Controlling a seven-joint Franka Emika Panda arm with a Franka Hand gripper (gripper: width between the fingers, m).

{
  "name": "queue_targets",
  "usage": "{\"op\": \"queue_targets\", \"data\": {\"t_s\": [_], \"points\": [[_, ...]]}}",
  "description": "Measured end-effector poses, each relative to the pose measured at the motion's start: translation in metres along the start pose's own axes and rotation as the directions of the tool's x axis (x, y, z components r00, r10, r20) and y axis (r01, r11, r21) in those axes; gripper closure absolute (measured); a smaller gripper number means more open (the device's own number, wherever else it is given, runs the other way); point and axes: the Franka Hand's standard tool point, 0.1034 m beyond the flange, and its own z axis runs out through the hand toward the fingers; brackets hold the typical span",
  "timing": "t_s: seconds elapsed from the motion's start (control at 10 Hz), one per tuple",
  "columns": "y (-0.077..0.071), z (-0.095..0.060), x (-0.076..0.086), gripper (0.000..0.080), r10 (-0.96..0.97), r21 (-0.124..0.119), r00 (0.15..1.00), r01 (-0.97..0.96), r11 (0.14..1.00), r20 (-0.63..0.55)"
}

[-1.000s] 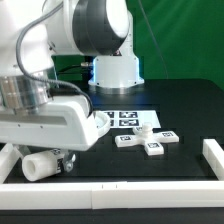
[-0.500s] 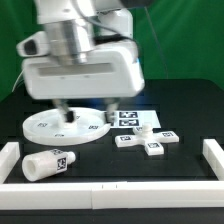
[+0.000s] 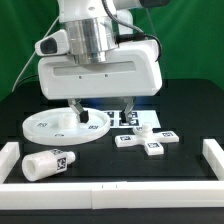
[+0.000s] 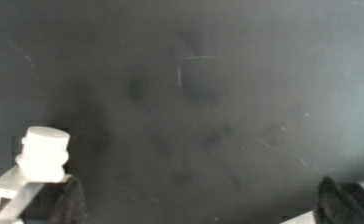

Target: Assemble round table

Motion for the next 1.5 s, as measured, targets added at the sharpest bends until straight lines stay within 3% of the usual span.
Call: {"op": "queue_targets", "data": {"t_s": [0.1, 0.3, 0.4, 0.8, 1.1, 1.3, 1.5], "points": [[-0.01, 0.001, -0.014, 0.0151, 0.006, -0.011, 1.0, -0.006, 1.0, -0.001], [-0.04, 0.014, -0.064, 0.0151, -0.13, -0.057, 0.991, 0.131, 0.99, 0.009], [-0.051, 0.017, -0.07, 0.0151, -0.184, -0.071, 0.983, 0.185, 0.98, 0.016], [-0.048, 0.02, -0.072, 0.0151, -0.18, -0.07, 0.983, 0.181, 0.981, 0.021], [-0.046, 0.049, -0.107, 0.0151, -0.152, -0.088, 0.987, 0.157, 0.984, 0.058], [-0.045, 0.046, -0.102, 0.0151, -0.159, -0.087, 0.986, 0.164, 0.983, 0.058], [-0.035, 0.054, -0.114, 0.0151, -0.126, -0.084, 0.989, 0.133, 0.988, 0.082]]}}
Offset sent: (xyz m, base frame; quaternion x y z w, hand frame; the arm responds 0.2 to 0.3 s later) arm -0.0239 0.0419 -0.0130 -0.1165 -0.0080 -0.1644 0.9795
